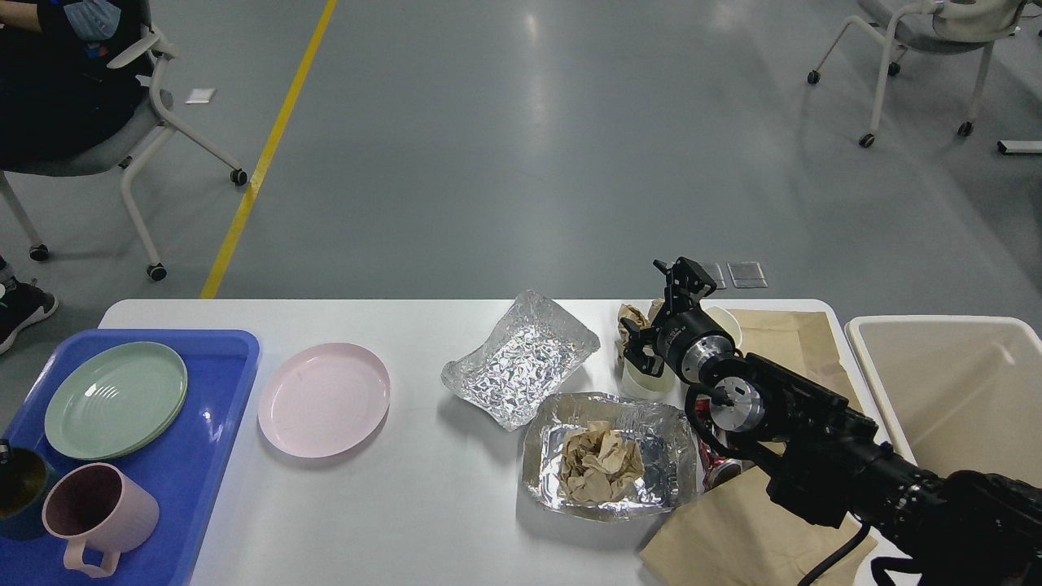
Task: Tidy desktop
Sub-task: 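Open the left gripper and withdraw it from the mug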
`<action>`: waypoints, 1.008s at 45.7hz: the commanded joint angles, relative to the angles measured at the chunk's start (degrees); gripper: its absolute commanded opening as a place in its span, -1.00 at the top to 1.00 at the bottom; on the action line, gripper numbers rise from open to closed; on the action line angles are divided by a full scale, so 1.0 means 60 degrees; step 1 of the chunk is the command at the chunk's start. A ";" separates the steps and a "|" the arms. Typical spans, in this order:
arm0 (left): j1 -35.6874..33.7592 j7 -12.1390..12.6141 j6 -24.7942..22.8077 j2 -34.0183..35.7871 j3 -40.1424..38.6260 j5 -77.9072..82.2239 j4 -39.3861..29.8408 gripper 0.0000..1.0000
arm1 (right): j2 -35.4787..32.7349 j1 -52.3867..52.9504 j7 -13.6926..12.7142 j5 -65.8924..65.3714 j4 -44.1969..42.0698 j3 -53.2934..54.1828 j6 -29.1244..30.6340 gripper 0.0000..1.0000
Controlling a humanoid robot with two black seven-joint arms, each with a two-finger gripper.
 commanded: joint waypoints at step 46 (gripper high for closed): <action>-0.3671 -0.0013 -0.0002 -0.1155 0.1696 0.0030 -0.0094 -0.90 | 0.0000 0.0000 0.0000 0.0000 0.0000 0.0000 0.0000 -1.00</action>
